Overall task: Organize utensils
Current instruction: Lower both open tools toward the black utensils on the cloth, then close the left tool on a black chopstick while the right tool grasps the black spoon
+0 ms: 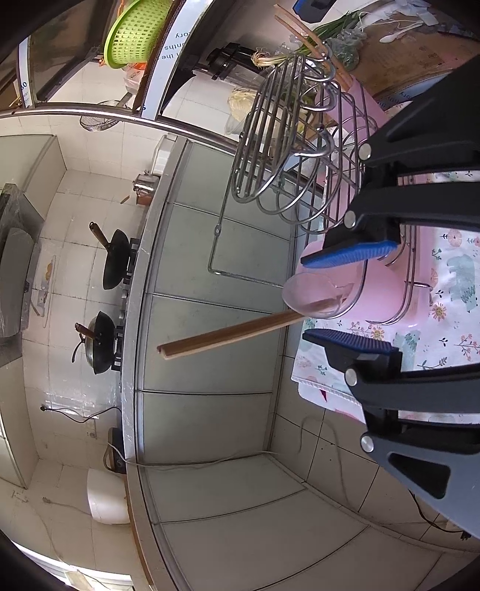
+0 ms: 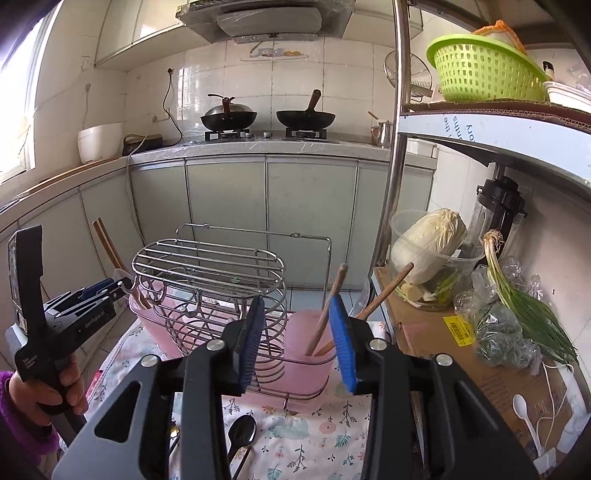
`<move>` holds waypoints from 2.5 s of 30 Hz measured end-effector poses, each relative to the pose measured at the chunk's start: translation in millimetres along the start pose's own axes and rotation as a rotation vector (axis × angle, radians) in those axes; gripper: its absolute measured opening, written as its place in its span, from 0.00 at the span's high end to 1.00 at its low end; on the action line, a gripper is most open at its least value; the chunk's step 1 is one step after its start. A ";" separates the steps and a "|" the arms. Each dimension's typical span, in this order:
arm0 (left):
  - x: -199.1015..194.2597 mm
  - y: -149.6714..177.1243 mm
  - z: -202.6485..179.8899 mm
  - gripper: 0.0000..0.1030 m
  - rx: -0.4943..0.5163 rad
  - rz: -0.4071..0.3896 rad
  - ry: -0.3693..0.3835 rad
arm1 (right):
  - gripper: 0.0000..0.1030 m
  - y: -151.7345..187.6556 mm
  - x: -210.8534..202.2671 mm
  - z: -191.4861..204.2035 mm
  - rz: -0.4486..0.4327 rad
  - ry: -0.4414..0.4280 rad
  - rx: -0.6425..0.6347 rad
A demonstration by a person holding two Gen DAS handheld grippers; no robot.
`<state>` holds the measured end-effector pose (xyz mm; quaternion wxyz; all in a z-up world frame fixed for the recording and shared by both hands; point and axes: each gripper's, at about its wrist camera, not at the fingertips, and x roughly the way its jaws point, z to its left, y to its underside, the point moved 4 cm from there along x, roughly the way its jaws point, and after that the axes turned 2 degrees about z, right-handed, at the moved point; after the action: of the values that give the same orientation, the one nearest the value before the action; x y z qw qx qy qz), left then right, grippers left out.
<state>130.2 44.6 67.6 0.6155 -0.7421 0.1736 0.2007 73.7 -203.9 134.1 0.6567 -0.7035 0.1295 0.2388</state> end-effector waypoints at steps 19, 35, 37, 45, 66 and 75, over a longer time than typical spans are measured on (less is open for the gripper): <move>-29.9 35.2 1.8 0.61 0.047 0.097 0.072 | 0.64 56.6 -34.2 14.5 0.045 -0.105 0.031; -1.1 133.3 10.6 0.63 0.056 0.439 0.158 | 0.64 150.9 37.0 14.3 0.334 -0.191 0.123; 1.8 146.3 7.2 0.67 0.042 0.502 0.205 | 0.64 156.8 40.8 11.3 0.350 -0.192 0.133; 16.8 181.9 -26.0 0.83 0.195 0.645 0.225 | 0.64 169.5 51.2 3.4 0.381 -0.210 0.173; 37.4 176.5 -32.5 0.96 0.180 0.682 0.207 | 0.67 177.1 69.2 15.2 0.477 -0.369 0.270; 13.6 152.5 -16.8 0.96 0.103 0.591 0.285 | 0.75 191.6 111.7 33.5 0.644 -0.410 0.332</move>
<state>66.3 0.2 -65.3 0.5367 -0.6483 0.4756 0.2558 68.3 -176.1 -88.4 0.6653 -0.4494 0.2460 0.5430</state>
